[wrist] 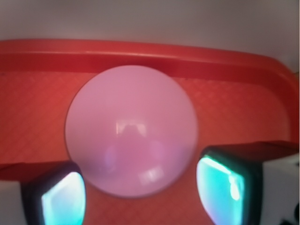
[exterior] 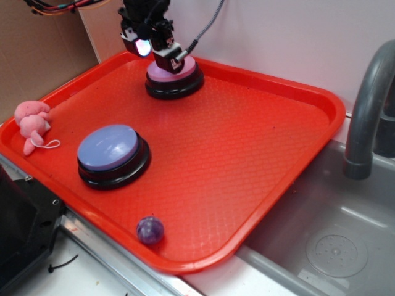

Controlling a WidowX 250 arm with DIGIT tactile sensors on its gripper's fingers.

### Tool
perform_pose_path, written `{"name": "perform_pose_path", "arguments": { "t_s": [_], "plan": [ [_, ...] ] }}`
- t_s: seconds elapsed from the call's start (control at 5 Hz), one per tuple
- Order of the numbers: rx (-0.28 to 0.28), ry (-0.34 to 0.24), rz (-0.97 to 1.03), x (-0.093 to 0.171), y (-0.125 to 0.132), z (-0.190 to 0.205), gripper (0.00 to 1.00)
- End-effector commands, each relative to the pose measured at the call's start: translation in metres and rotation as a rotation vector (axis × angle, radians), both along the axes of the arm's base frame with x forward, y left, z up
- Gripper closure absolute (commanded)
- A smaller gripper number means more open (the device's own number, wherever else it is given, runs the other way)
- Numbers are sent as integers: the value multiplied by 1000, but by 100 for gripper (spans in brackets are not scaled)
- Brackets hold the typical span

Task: Push the pink button.

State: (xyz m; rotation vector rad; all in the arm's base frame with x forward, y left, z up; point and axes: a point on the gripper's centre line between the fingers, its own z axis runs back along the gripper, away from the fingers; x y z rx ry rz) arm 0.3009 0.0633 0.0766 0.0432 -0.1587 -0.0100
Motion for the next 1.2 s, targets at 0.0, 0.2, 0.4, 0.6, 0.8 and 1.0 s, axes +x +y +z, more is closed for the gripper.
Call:
{"name": "perform_pose_path", "arguments": {
  "t_s": [0.0, 0.2, 0.4, 0.6, 0.8, 1.0],
  "plan": [
    [7, -68, 28, -2, 5, 36, 0],
    [11, -74, 34, -5, 4, 43, 0],
    [7, -79, 36, -9, 3, 50, 0],
    [2, -93, 41, -13, 2, 56, 0],
    [-4, -89, 45, -16, 0, 62, 0],
    [-2, -81, 57, -19, -2, 66, 0]
  ]
}}
